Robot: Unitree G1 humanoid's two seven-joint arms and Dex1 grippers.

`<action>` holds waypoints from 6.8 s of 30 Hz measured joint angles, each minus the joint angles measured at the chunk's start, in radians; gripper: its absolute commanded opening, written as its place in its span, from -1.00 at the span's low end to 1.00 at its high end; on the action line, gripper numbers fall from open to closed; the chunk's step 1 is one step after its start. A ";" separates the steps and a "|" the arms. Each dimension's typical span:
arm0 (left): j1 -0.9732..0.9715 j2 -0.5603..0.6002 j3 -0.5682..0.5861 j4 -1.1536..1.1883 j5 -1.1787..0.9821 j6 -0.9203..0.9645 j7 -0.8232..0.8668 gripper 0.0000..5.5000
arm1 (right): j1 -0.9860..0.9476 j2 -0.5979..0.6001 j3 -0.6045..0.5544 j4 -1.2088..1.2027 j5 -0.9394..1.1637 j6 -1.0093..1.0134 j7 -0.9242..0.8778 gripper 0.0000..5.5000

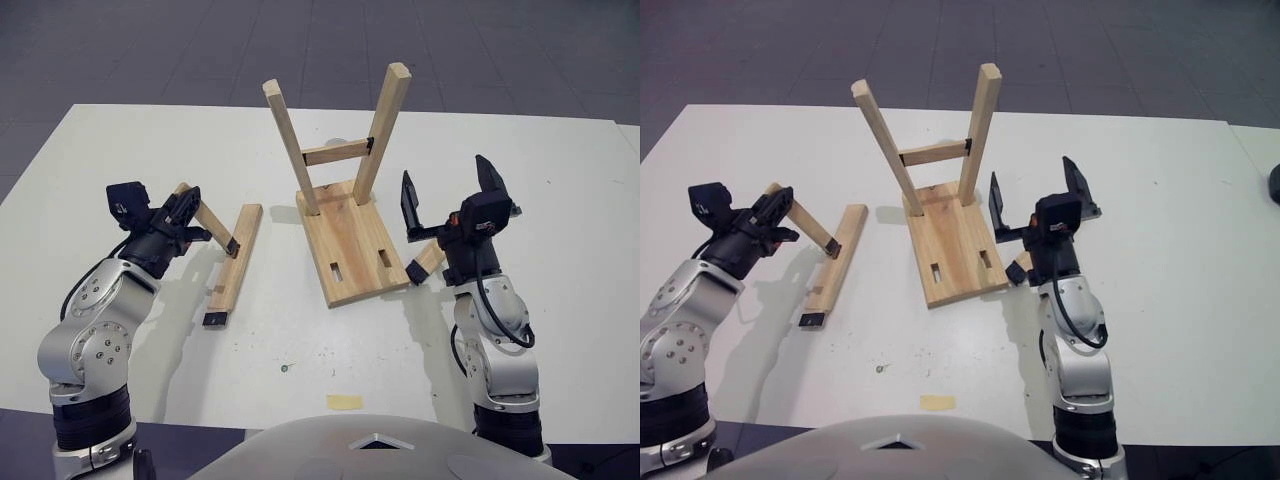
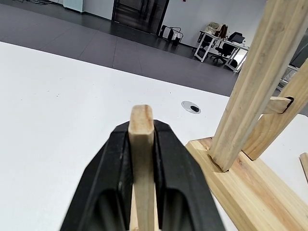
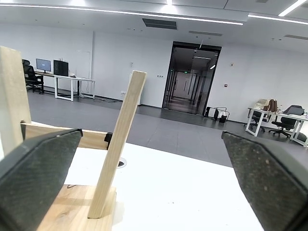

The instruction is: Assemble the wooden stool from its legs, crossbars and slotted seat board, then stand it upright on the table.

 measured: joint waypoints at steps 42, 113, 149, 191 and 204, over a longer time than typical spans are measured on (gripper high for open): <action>0.110 -0.068 -0.179 0.201 0.344 -0.522 -0.249 -0.85 | -0.013 0.016 0.038 0.018 -0.017 -0.002 -0.015 0.96; -0.584 0.033 -0.009 0.333 0.345 -0.217 -0.221 0.96 | -0.029 0.037 0.057 0.071 -0.080 0.013 -0.028 0.96; -0.342 0.007 -0.170 0.336 0.408 -0.207 -0.308 0.96 | -0.020 0.048 0.067 0.059 -0.087 0.030 -0.033 0.96; -0.035 0.330 -0.318 0.214 0.432 0.160 -0.488 0.53 | 0.022 0.083 0.098 0.081 -0.118 -0.013 -0.075 0.96; -0.058 0.367 -0.341 0.324 0.489 0.040 -0.592 -0.19 | 0.023 0.097 0.107 0.095 -0.133 -0.041 -0.105 0.96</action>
